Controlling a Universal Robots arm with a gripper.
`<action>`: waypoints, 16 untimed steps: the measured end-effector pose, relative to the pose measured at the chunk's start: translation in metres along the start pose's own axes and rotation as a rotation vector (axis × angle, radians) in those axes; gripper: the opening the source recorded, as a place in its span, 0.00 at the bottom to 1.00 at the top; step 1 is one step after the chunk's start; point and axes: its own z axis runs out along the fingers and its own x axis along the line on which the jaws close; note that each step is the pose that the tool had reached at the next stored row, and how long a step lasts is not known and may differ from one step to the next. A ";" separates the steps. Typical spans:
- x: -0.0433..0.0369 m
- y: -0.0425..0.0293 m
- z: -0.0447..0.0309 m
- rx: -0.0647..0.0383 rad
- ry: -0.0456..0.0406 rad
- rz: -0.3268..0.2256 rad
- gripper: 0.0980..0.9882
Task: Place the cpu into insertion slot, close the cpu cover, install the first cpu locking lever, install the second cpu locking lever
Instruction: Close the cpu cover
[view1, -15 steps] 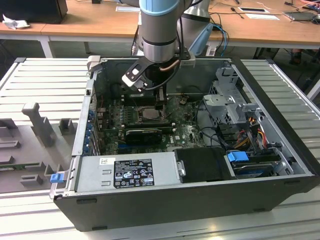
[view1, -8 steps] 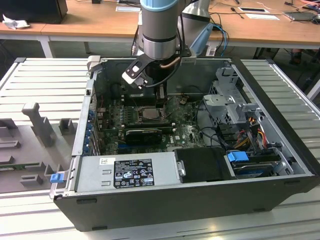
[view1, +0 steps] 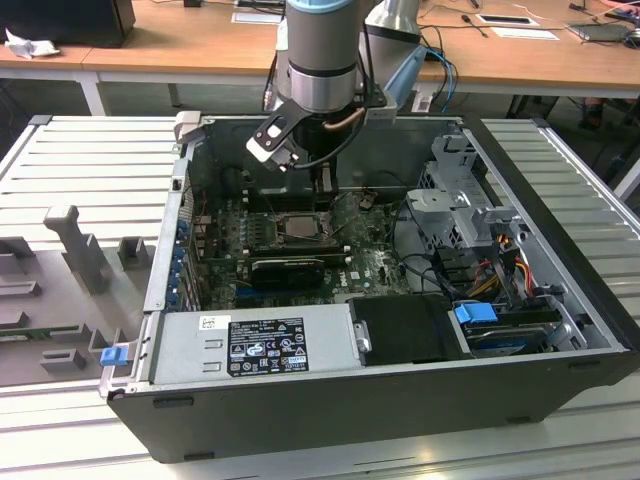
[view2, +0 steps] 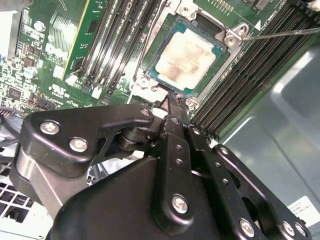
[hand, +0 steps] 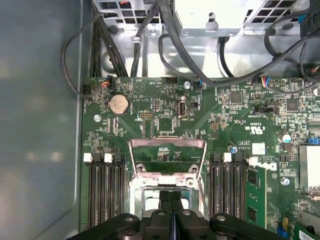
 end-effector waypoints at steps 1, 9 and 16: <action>0.0000 0.0001 -0.0008 0.000 0.0000 0.000 0.01; 0.0004 0.0048 -0.0091 0.000 0.0003 0.000 0.01; 0.0008 0.0064 -0.0218 0.000 0.0001 0.000 0.01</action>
